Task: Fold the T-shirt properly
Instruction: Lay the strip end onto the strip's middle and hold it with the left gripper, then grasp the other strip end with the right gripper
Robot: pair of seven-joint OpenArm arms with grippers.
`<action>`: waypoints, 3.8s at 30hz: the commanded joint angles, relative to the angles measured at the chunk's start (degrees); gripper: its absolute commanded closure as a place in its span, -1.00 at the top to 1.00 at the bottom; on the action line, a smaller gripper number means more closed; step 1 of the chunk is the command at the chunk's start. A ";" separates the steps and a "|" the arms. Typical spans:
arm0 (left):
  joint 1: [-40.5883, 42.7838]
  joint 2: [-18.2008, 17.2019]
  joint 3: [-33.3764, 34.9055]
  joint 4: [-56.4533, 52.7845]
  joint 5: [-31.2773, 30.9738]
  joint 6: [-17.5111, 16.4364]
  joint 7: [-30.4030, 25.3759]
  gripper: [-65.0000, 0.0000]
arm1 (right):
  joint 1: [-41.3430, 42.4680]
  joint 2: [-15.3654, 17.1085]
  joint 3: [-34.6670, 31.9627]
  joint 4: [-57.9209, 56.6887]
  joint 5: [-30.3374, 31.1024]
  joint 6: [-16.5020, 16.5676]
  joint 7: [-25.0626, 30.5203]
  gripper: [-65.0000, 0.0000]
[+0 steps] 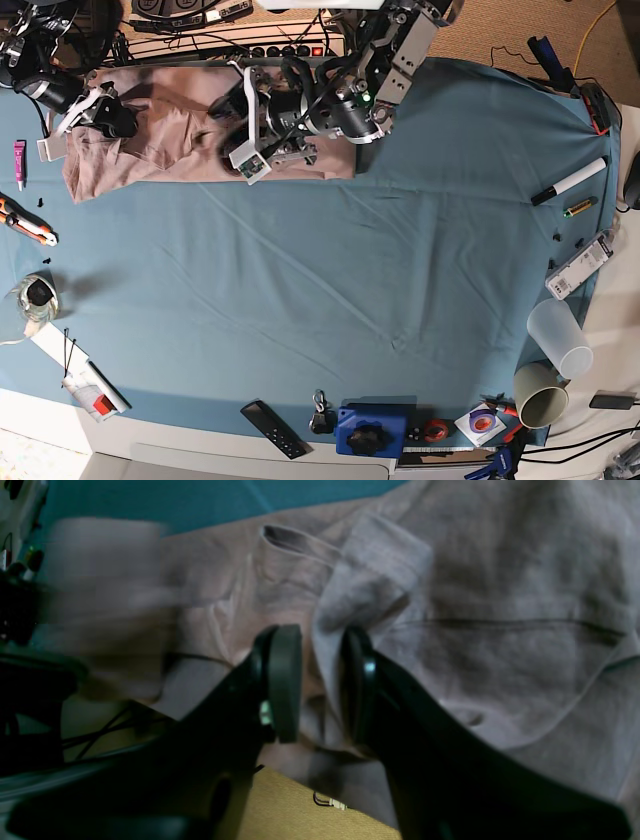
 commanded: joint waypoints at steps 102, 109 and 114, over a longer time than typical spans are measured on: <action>9.05 -1.16 0.26 16.87 16.61 8.00 3.52 -0.74 | 8.39 13.49 -16.37 -39.50 2.82 0.08 0.97 -0.47; 9.07 -1.18 0.26 16.87 16.37 8.02 4.11 -0.74 | 8.57 13.51 -15.65 -38.10 13.12 0.08 0.97 -1.00; 9.16 -1.18 0.26 18.16 16.39 8.28 4.72 -0.74 | 8.57 13.49 -7.21 -31.19 13.12 0.08 0.97 -1.00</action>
